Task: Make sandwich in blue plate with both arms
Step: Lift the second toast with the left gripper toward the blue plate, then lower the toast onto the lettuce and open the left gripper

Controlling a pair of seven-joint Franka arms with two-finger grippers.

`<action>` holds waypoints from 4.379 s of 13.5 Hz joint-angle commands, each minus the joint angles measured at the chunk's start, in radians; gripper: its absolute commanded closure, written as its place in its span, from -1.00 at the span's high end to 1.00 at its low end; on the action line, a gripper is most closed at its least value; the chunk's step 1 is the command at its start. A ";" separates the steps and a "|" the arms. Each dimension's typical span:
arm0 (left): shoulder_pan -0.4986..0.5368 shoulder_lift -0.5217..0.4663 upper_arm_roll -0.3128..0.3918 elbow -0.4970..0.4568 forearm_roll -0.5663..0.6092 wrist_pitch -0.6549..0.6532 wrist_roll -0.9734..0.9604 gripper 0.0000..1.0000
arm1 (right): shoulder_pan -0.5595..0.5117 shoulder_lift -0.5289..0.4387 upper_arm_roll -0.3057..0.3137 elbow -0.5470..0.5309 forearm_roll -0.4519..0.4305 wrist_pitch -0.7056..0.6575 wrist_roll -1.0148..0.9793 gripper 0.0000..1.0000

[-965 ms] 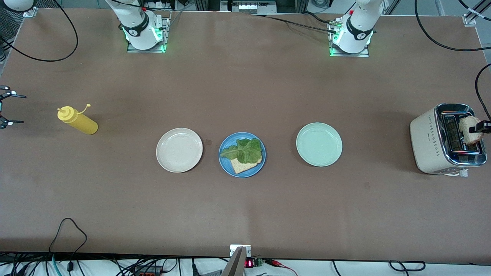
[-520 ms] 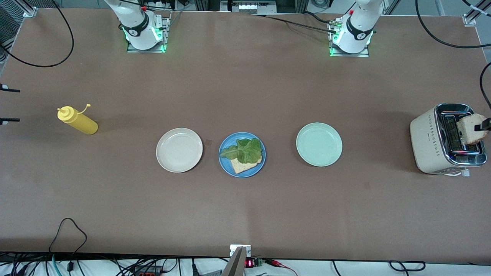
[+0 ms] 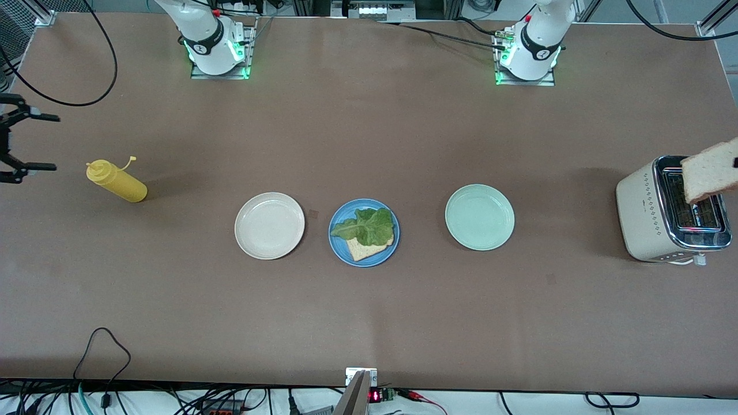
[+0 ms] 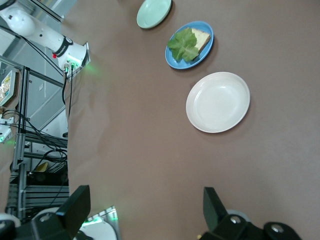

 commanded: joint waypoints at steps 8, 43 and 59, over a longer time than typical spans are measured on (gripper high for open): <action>-0.147 0.008 -0.333 -0.193 -0.267 0.221 -0.669 -0.99 | 0.326 -0.030 -0.004 0.096 -0.408 0.113 0.586 1.00; -0.517 0.553 -0.549 -0.143 -0.337 1.047 -0.742 -0.99 | 0.336 -0.351 -0.018 -0.605 -0.591 0.525 1.016 1.00; -0.517 0.597 -0.494 -0.144 -0.305 1.094 -0.631 1.00 | 0.193 -0.277 0.098 -0.448 -0.691 0.466 1.047 1.00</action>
